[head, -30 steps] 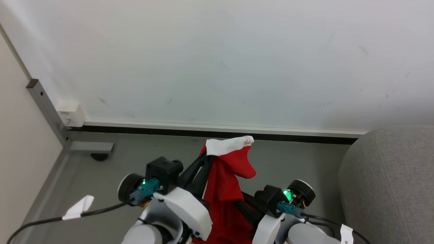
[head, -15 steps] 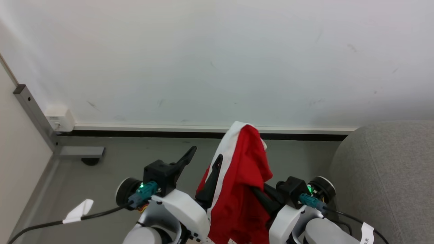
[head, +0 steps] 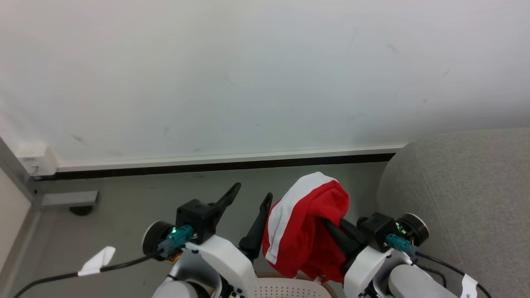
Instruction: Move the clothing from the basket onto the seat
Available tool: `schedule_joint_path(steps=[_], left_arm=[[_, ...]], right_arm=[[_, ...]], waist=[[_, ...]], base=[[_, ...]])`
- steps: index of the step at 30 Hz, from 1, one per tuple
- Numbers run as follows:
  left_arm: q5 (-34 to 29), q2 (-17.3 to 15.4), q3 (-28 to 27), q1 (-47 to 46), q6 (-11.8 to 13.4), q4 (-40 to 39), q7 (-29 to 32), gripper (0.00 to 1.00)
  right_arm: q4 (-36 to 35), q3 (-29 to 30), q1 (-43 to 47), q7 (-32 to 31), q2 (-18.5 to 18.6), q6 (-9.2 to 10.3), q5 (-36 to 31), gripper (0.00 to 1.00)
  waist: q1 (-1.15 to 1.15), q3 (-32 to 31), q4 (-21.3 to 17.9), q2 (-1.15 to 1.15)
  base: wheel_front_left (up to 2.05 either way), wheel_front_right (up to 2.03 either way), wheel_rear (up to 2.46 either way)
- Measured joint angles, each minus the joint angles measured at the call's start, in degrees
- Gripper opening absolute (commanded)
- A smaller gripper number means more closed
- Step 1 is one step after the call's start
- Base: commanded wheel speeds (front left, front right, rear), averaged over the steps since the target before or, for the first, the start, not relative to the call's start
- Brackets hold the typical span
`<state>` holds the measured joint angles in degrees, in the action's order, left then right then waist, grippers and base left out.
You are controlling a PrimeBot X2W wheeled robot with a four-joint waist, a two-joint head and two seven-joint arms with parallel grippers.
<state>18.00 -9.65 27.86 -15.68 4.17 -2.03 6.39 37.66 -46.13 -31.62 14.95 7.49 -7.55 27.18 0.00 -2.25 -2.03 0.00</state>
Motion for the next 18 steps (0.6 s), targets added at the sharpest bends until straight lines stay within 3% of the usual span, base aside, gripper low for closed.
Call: schedule_joint_path(steps=[8, 18], left_arm=[[0.29, -0.41, -0.1, 0.88, 0.58, -0.51, -0.37, 1.0], [0.31, -0.58, 1.25, 1.94, 0.47, -0.94, -0.88, 1.0]], right_arm=[[-3.46, 4.35, 1.16, 0.01, 2.43, 0.0, -2.43, 0.0], [-10.77, 12.55, 3.52, 0.01, 8.67, 0.0, -5.12, 0.0]], waist=[[0.0, 0.77, -5.55, 0.0], [0.0, 2.4, -13.95, 0.0]], base=[[0.0, 0.0, 0.0], [0.0, 0.0, 0.0]])
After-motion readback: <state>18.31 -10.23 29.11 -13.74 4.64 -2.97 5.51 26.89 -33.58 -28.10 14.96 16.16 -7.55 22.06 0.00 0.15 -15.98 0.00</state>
